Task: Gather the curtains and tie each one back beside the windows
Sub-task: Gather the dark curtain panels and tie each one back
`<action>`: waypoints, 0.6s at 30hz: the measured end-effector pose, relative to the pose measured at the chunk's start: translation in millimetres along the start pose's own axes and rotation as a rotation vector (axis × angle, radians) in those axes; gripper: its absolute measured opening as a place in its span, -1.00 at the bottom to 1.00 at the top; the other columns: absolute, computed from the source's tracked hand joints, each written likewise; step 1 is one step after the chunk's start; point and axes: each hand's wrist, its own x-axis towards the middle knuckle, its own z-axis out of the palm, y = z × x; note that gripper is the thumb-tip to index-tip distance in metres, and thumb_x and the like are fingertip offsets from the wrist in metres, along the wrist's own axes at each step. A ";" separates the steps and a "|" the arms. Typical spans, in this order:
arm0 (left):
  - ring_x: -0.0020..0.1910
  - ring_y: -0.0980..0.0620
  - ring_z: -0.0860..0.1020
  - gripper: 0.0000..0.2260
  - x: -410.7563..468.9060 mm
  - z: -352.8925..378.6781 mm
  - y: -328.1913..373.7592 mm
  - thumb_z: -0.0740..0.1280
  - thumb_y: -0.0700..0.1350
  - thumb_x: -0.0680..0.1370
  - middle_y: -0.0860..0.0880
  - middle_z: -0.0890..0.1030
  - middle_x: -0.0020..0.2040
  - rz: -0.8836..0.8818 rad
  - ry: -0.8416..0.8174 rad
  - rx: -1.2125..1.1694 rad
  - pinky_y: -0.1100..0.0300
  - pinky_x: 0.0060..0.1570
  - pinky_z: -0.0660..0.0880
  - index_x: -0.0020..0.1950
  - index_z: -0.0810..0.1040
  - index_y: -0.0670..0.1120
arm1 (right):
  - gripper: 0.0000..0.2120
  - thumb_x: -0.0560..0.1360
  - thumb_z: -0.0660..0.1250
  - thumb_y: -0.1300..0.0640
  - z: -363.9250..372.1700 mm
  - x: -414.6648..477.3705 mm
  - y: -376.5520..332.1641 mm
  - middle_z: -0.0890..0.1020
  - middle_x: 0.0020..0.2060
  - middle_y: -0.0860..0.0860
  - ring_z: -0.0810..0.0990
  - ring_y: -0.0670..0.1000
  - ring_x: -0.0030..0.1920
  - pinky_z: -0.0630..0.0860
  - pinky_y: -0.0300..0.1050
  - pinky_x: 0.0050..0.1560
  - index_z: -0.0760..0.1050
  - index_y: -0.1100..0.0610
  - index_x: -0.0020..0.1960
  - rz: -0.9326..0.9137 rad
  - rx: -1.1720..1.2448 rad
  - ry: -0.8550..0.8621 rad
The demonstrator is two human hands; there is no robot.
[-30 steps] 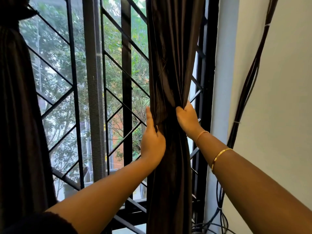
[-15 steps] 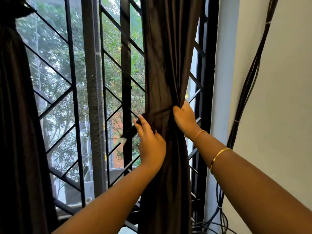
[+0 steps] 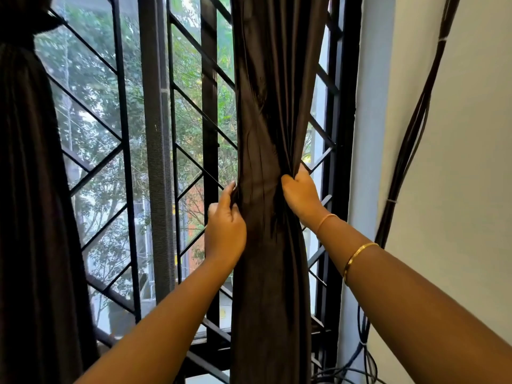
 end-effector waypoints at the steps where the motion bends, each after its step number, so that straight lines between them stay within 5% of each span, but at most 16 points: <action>1: -0.33 0.27 0.38 -0.61 -0.6 1.1 -1.6 0.06 -0.11 0.63 0.09 0.39 0.10 0.017 0.031 -0.028 0.35 -0.33 0.38 0.41 0.25 0.24 | -0.60 0.54 0.08 0.33 -0.4 0.3 0.5 0.54 0.15 0.16 0.52 0.11 0.05 0.49 -0.02 0.15 0.32 0.18 0.36 0.000 0.006 -0.001; 5: -0.29 0.45 0.49 -0.60 5.9 3.5 -0.6 0.06 -0.26 0.62 0.28 0.50 -0.02 -0.076 0.022 -0.384 0.45 -0.30 0.45 0.36 0.39 0.10 | -0.61 0.55 0.08 0.32 -0.8 1.8 2.5 0.54 0.10 0.16 0.48 -0.06 -0.17 0.47 -0.18 -0.07 0.33 0.20 0.36 0.004 0.007 -0.012; 8: -0.13 0.35 0.52 -0.60 11.9 4.1 2.5 0.07 -0.26 0.60 0.16 0.52 0.12 -0.145 -0.024 -0.369 0.49 -0.22 0.46 0.39 0.37 0.01 | -0.62 0.54 0.09 0.32 -0.2 1.2 1.9 0.55 0.09 0.14 0.53 0.04 -0.03 0.49 -0.12 0.01 0.34 0.19 0.35 0.004 0.030 -0.017; 11: 0.16 0.06 0.52 -0.53 17.7 6.3 1.2 0.18 -0.09 0.57 0.01 0.46 0.33 -0.219 -0.231 -0.385 0.08 0.17 0.48 0.48 0.22 0.02 | -0.67 0.54 0.10 0.31 0.4 0.6 0.0 0.56 0.00 0.06 0.54 0.04 -0.01 0.50 -0.15 -0.02 0.37 0.15 0.28 -0.003 0.063 -0.029; 13: 0.26 0.01 0.48 -0.33 20.6 9.0 1.7 0.33 0.15 0.46 0.00 0.44 0.36 -0.238 -0.330 -0.434 -0.01 0.26 0.44 0.50 0.17 0.03 | -0.74 0.53 0.11 0.32 0.1 -0.9 -1.3 0.56 -0.12 -0.04 0.56 -0.02 -0.10 0.54 -0.25 -0.14 0.42 0.05 0.09 0.000 0.119 -0.040; 16: 0.12 0.15 0.56 -0.03 22.1 15.9 10.9 0.47 0.37 0.13 0.13 0.56 0.20 -0.150 -0.403 -0.299 0.24 0.05 0.53 0.44 0.26 0.04 | -0.74 0.52 0.10 0.34 2.1 -2.4 -3.7 0.56 -0.18 -0.06 0.57 -0.04 -0.16 0.56 -0.21 -0.14 0.40 0.03 0.04 0.037 0.177 -0.079; 18: 0.04 0.19 0.58 -0.09 25.1 22.8 13.6 0.53 0.30 0.10 0.15 0.59 0.10 -0.113 -0.439 -0.249 0.30 -0.07 0.54 0.38 0.34 0.05 | -0.75 0.51 0.10 0.34 3.8 -2.3 -5.4 0.57 -0.17 0.02 0.58 0.06 -0.13 0.57 -0.05 -0.06 0.41 0.06 0.05 0.091 0.197 -0.138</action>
